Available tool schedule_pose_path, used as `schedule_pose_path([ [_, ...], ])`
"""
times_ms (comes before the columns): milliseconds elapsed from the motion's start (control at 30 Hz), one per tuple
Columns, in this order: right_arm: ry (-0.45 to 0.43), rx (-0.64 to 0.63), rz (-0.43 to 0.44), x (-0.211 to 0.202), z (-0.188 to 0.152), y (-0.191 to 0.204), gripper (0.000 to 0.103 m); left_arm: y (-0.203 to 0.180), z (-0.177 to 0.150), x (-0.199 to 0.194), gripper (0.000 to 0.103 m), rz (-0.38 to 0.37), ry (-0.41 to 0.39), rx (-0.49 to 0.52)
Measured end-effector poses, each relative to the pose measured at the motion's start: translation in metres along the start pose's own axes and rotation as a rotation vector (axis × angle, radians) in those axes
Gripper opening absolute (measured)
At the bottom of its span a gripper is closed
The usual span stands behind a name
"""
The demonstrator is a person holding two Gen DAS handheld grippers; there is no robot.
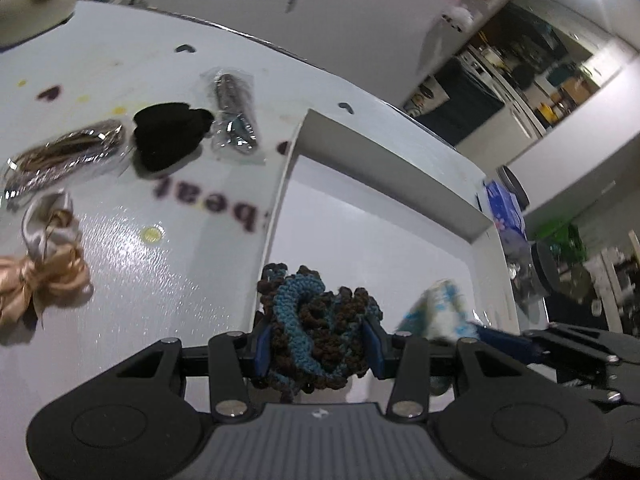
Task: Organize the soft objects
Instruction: 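Carry the scrunchie with the left gripper while the right carries the floral pouch into the box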
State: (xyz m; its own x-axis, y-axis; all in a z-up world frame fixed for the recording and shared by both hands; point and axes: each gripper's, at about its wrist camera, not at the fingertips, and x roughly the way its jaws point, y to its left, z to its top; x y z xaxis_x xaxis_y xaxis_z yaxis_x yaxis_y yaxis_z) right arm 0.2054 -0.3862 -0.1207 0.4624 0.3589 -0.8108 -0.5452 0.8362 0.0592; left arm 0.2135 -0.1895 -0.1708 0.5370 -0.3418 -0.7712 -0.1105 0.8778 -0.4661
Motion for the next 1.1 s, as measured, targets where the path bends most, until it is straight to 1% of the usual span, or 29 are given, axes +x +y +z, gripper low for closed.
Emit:
schedule_pose_path([
  [33,0.014,-0.01,0.022,0.004,0.001,0.0,0.03,0.001,-0.001,0.0,0.046,0.0,-0.003,-0.011],
  [100,0.044,-0.027,0.059,0.013,0.002,0.002,0.042,0.002,-0.002,0.002,0.047,0.004,-0.008,-0.028],
  [133,0.05,-0.036,0.068,0.014,0.002,0.003,0.046,0.002,-0.003,0.003,0.047,0.01,-0.01,-0.034],
  [167,0.057,-0.044,0.078,0.014,0.002,0.004,0.054,0.002,-0.004,0.003,0.047,0.011,-0.011,-0.04],
  [200,0.058,-0.045,0.09,0.013,0.001,0.004,0.057,0.002,-0.005,0.004,0.047,0.014,-0.013,-0.048],
  [267,0.057,-0.03,0.104,0.011,0.0,0.0,0.058,0.002,-0.005,0.006,0.047,0.017,-0.018,-0.057],
  [333,0.055,0.015,0.105,0.008,0.0,-0.007,0.056,0.001,-0.005,0.007,0.049,0.026,-0.027,-0.051],
  [433,0.059,0.128,0.084,0.008,0.0,-0.022,0.047,-0.002,-0.006,0.009,0.049,0.035,-0.045,-0.033],
  [500,0.069,0.207,0.062,0.013,0.001,-0.031,0.038,-0.003,-0.006,0.01,0.05,0.04,-0.046,-0.029],
  [567,0.069,0.268,0.075,0.016,0.0,-0.037,0.035,-0.004,-0.005,0.009,0.051,0.039,-0.04,-0.026],
  [600,0.072,0.277,0.091,0.019,-0.001,-0.037,0.035,-0.004,-0.004,0.008,0.051,0.037,-0.037,-0.027],
  [667,0.095,0.244,0.111,0.027,-0.003,-0.03,0.036,-0.006,-0.002,0.003,0.051,0.037,-0.042,-0.018],
  [733,0.128,0.191,0.09,0.037,-0.005,-0.022,0.036,-0.009,0.0,-0.005,0.054,0.029,-0.059,-0.002],
  [767,0.147,0.162,0.064,0.042,-0.008,-0.018,0.036,-0.011,0.001,-0.009,0.057,0.025,-0.067,0.005],
  [867,0.175,0.135,0.032,0.051,-0.014,-0.017,0.035,-0.017,0.005,-0.021,0.057,0.009,-0.094,0.035],
  [933,0.181,0.136,0.018,0.052,-0.017,-0.02,0.035,-0.022,0.007,-0.027,0.054,-0.007,-0.104,0.069],
  [967,0.185,0.132,0.002,0.053,-0.018,-0.021,0.036,-0.026,0.007,-0.028,0.048,-0.013,-0.105,0.097],
  [1000,0.185,0.128,-0.007,0.052,-0.019,-0.023,0.036,-0.03,0.007,-0.027,0.037,-0.018,-0.096,0.126],
  [1033,0.185,0.131,-0.01,0.052,-0.02,-0.025,0.036,-0.033,0.007,-0.024,0.031,-0.014,-0.077,0.149],
  [1067,0.183,0.138,-0.011,0.051,-0.02,-0.026,0.036,-0.037,0.006,-0.018,0.018,-0.002,-0.043,0.178],
  [1100,0.18,0.142,-0.012,0.049,-0.02,-0.027,0.036,-0.04,0.005,-0.011,0.011,0.014,-0.005,0.205],
])
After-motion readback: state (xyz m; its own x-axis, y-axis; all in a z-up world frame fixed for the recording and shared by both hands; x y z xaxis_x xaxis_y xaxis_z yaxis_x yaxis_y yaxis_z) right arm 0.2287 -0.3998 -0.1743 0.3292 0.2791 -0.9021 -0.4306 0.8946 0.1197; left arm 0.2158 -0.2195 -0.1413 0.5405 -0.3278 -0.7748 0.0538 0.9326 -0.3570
